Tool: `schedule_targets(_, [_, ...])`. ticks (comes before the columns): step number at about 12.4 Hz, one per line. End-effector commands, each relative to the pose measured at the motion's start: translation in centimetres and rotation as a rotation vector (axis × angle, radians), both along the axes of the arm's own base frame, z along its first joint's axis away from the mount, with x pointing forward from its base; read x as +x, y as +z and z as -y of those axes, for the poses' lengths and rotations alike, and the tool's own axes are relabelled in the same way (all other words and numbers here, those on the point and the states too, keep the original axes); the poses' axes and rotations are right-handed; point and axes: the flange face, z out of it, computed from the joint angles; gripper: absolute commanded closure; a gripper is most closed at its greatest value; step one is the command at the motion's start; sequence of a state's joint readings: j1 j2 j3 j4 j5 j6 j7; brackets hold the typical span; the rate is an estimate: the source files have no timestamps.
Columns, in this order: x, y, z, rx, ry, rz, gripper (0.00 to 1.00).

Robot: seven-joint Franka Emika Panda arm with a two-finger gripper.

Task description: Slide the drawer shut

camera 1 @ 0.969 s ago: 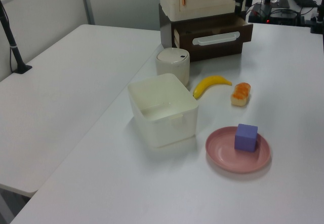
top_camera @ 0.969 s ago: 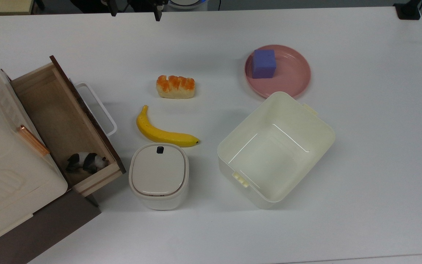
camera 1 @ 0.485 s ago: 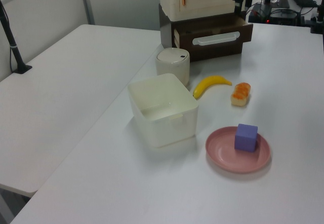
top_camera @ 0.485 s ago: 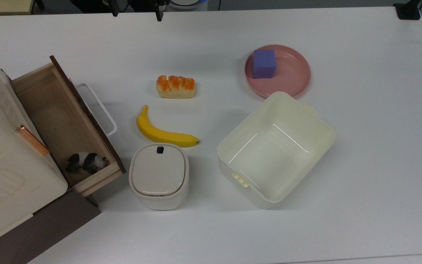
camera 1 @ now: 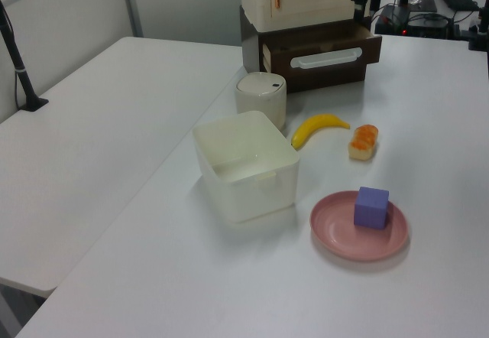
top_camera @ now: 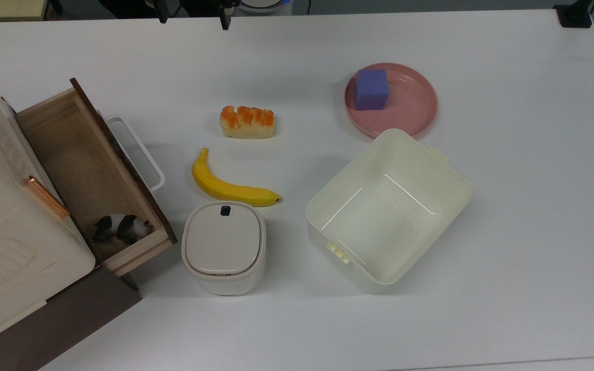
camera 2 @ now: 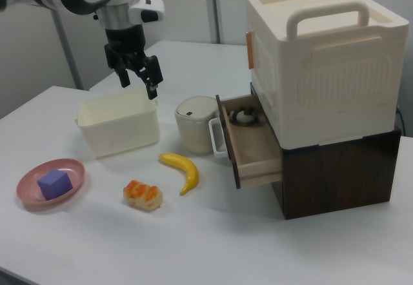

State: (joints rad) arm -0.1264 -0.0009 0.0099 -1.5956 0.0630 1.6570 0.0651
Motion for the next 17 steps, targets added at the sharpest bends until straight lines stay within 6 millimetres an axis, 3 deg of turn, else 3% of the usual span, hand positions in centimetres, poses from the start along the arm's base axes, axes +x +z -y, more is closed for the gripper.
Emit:
schedule_targets(1, [-0.9,-0.1,-0.4,0.012,-0.012,-0.038,0.0])
schedule_targets(11, [-0.6,-0.4,-0.2,0.011,-0.013,-0.035,0.0])
schedule_targets(16, [-0.9,-0.6,1.9,0.012,-0.05,-0.048,0.0])
schedule_targets(17, [-1.0,-1.0,3.4,0.007,-0.076,-0.056,0.09])
